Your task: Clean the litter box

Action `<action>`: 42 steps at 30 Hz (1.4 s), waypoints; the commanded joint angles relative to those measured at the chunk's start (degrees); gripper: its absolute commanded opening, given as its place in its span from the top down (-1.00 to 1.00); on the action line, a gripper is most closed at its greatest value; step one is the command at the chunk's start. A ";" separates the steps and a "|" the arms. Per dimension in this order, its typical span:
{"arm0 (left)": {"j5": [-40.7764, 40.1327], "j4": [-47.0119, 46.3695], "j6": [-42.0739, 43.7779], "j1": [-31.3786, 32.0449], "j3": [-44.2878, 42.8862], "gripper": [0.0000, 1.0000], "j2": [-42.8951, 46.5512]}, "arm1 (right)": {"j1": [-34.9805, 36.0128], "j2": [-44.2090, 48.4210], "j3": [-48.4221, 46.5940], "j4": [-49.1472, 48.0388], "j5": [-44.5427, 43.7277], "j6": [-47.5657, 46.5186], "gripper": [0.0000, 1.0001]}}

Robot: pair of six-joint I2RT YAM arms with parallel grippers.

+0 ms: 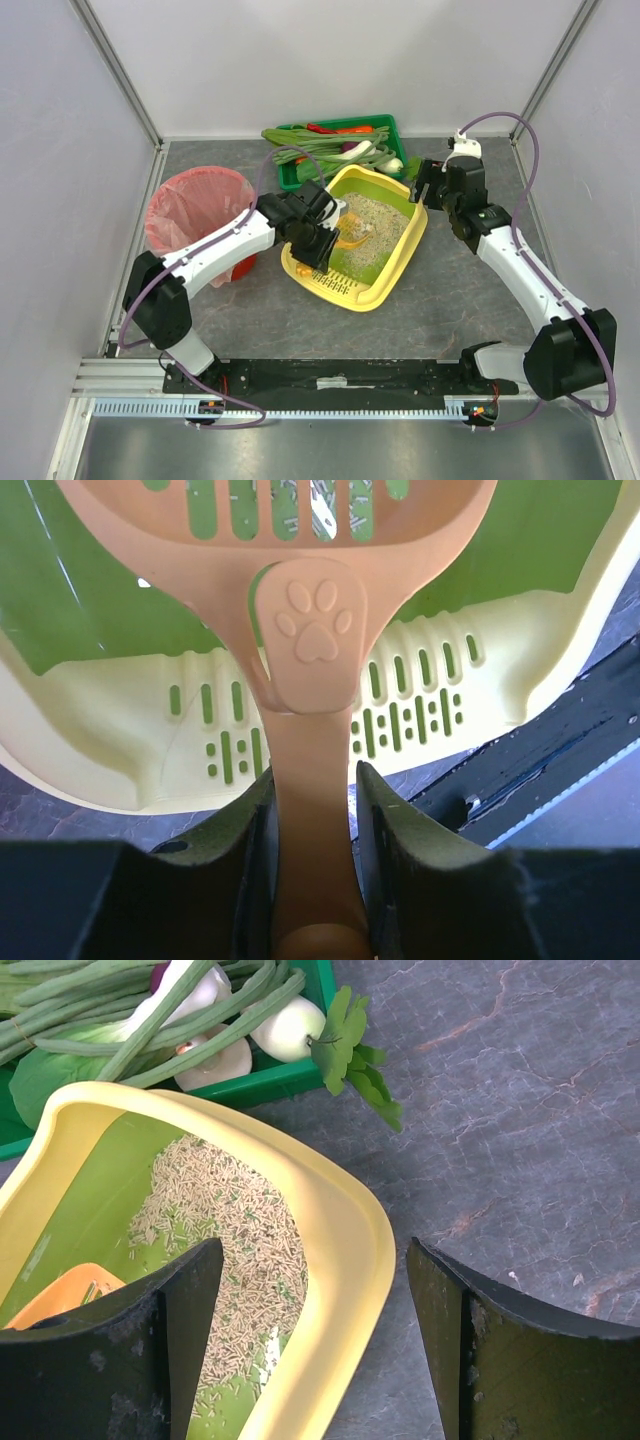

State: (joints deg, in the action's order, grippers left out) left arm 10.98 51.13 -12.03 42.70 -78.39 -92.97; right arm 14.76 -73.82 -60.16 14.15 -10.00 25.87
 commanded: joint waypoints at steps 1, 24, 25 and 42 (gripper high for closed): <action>-0.19 0.98 1.93 0.47 -2.12 0.96 0.33 | -0.26 2.63 -0.13 -2.29 -1.69 0.85 -0.64; -0.24 6.43 5.24 2.10 -6.50 0.96 -2.14 | -0.26 3.25 0.04 -2.11 -3.62 0.85 -0.64; -2.26 6.61 6.48 3.26 -6.95 0.96 -1.96 | -0.26 3.16 -0.04 -2.11 -3.54 0.59 -0.64; 2.44 7.31 3.35 -1.54 -6.43 0.97 -2.92 | -0.26 2.80 -0.48 -2.02 -2.92 0.76 -0.64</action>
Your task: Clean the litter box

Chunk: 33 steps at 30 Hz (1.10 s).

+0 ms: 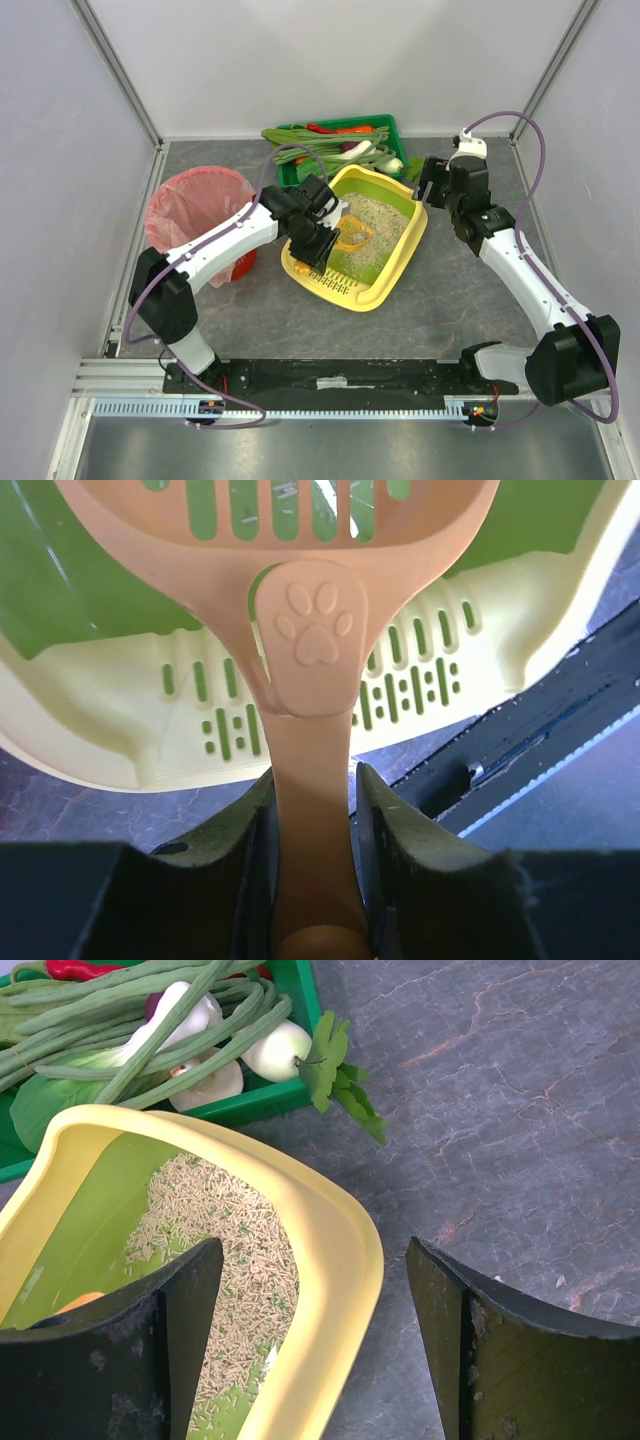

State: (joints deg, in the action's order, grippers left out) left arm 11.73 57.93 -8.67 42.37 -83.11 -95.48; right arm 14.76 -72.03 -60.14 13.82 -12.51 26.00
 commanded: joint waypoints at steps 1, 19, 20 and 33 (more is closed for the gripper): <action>3.55 0.08 -0.82 -1.67 -1.53 0.96 -0.41 | -0.18 1.01 -0.59 -1.78 -0.32 0.63 -0.64; 0.23 1.03 0.93 1.76 -3.11 0.96 0.22 | -0.26 2.07 0.11 -1.61 -0.32 0.54 -0.64; 0.92 1.39 -0.03 -0.42 -3.37 0.96 -0.92 | -0.26 2.16 0.37 -1.61 -0.58 0.54 -0.64; -0.48 1.66 1.03 -3.07 -2.06 0.96 0.21 | -0.26 2.60 0.29 -1.43 -1.02 0.63 -0.64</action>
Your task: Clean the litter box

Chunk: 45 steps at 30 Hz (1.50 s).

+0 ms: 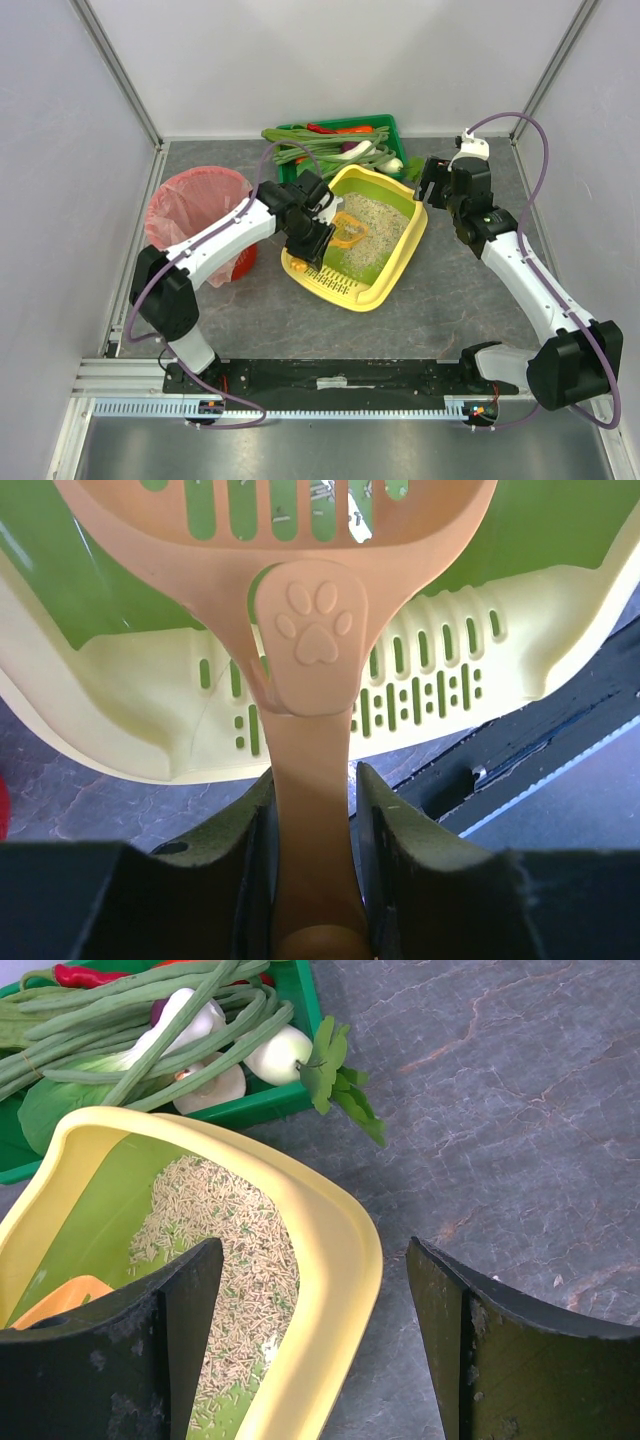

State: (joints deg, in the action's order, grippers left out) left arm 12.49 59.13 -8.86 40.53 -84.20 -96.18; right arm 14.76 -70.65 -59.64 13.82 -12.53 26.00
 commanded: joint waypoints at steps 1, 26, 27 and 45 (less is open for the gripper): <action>1.02 -0.15 0.43 -2.12 -0.88 0.96 1.17 | -0.26 1.31 -0.13 -1.34 -1.00 0.72 -0.64; -2.21 -0.42 2.63 3.06 -5.36 0.96 0.29 | -0.26 1.92 0.31 -1.34 -1.79 0.54 -0.64; -2.38 -1.47 2.36 3.15 -5.18 0.96 0.38 | -0.26 2.01 0.40 -1.26 -1.79 0.46 -0.64; -16.36 -4.12 4.91 4.38 -0.34 0.96 10.23 | -0.26 1.04 0.05 -1.43 -0.91 0.55 -0.64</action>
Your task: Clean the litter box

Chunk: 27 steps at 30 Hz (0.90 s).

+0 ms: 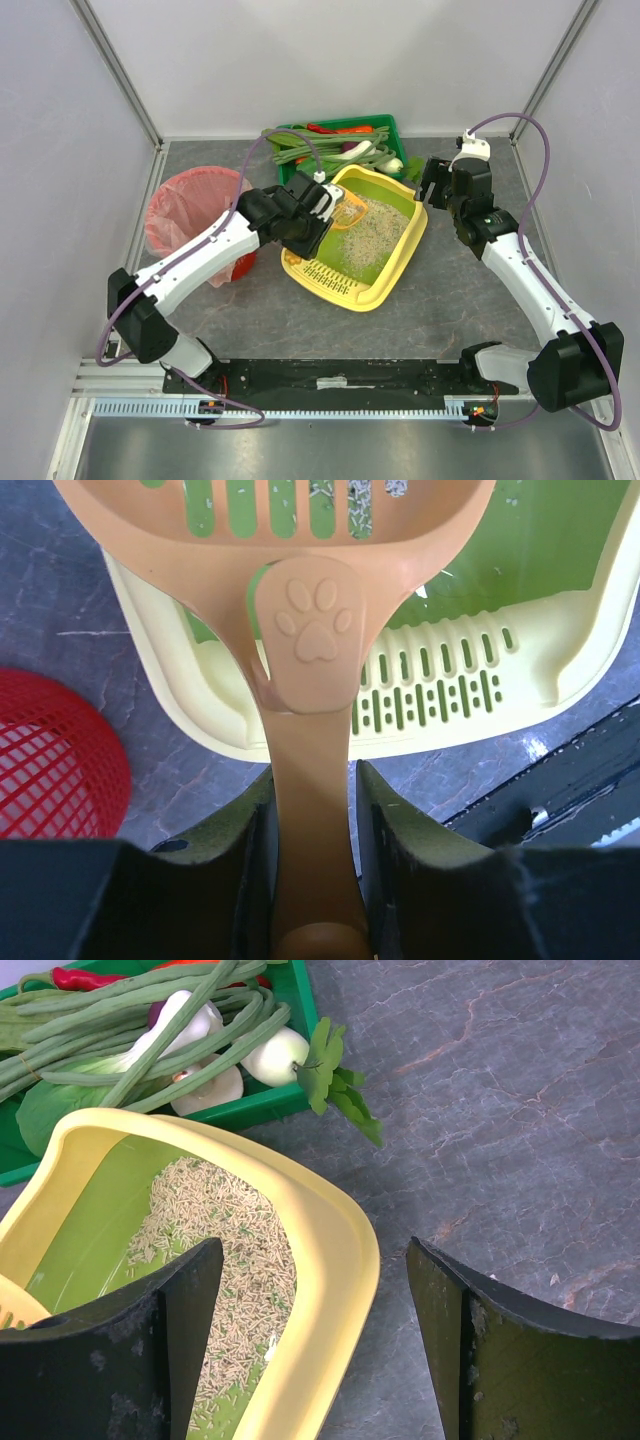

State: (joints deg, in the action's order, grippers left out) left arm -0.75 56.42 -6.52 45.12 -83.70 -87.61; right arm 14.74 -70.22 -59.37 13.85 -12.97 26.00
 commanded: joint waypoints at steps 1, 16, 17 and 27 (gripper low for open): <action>-3.03 -1.06 2.22 -0.65 -1.20 0.96 1.40 | -0.24 0.61 -0.22 -1.45 -0.48 0.54 -0.64; 4.26 1.32 -9.73 -12.86 -12.27 0.96 3.94 | -0.24 0.78 -0.04 -1.54 0.14 0.46 -0.64; 4.79 1.41 -10.43 -13.30 -12.36 0.96 4.64 | -0.24 0.78 -0.04 -1.45 0.14 0.54 -0.64; 10.16 -0.44 -25.02 -20.50 -4.90 0.97 13.68 | -0.24 0.52 0.31 -1.54 0.75 0.63 -0.64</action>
State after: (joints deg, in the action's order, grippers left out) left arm 6.00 57.36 -22.76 27.31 -91.72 -79.20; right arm 14.72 -70.22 -59.37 13.85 -12.51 26.00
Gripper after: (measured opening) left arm 0.395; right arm 0.823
